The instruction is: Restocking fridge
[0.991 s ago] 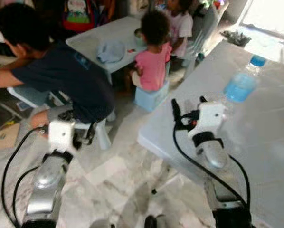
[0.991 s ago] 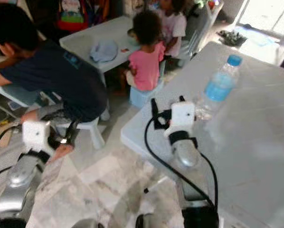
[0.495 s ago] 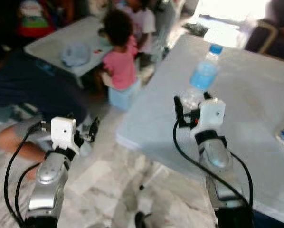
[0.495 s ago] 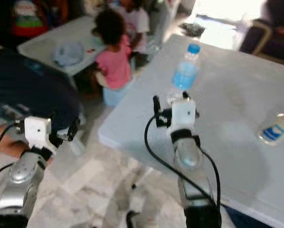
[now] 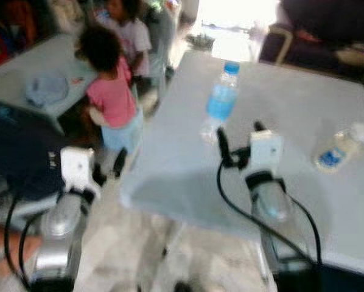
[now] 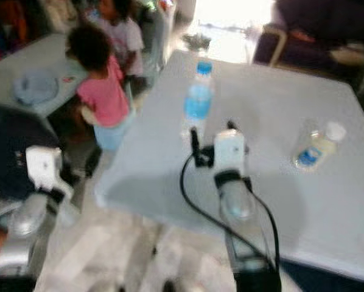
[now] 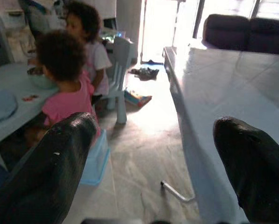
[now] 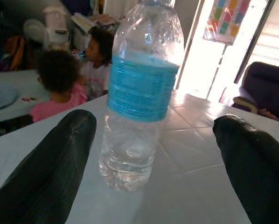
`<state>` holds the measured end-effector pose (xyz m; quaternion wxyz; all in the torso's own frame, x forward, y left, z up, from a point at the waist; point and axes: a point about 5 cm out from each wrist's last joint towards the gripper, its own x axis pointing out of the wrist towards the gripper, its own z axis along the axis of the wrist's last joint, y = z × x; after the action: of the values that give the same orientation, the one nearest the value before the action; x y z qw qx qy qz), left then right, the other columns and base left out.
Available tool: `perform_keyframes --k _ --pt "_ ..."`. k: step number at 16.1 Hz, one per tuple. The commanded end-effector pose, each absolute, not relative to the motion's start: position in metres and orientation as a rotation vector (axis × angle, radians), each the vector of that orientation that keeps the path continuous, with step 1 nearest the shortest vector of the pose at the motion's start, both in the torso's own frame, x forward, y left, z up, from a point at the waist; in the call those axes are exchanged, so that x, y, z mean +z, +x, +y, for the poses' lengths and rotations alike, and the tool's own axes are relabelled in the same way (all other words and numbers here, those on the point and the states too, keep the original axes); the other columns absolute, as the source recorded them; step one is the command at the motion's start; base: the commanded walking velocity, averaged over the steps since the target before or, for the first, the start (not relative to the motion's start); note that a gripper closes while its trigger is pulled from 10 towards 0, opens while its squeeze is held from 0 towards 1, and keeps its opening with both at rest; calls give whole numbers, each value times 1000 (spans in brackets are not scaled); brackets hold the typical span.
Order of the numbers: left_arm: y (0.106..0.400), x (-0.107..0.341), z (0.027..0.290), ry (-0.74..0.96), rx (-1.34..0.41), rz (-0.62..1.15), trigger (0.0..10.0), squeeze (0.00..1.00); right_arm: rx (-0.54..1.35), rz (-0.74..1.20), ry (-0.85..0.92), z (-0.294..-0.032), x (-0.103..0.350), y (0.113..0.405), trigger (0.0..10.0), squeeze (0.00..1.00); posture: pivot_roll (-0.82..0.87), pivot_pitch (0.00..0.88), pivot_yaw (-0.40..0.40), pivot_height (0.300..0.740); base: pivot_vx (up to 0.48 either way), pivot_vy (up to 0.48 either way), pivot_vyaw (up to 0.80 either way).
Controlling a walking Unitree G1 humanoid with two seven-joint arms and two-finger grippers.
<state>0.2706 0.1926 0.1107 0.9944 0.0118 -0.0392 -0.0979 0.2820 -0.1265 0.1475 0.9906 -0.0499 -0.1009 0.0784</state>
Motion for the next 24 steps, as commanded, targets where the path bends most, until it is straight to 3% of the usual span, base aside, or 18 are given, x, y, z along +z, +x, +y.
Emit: perform_keyframes --k 1,6,13,17,24 --pt "270 110 188 23 -217 -80 10000 0 168 -215 -106 -128 150 280 10000 0 19 71 -48 740 0 0 0" --pt "272 111 187 21 -220 -82 10000 0 203 -266 -118 -123 162 287 10000 0 24 81 -44 740 0 0 0" --pt "270 113 189 28 -221 -75 10000 0 206 -370 -209 -137 203 339 10000 0 57 95 -43 740 0 0 0" --pt "269 114 190 39 -222 -69 10000 0 209 -407 -207 -141 218 355 10000 0 61 103 -34 740 0 0 0" --pt "273 112 189 91 -239 -42 10000 0 295 -384 -192 -127 226 377 10000 0 77 111 -24 740 0 0 0"
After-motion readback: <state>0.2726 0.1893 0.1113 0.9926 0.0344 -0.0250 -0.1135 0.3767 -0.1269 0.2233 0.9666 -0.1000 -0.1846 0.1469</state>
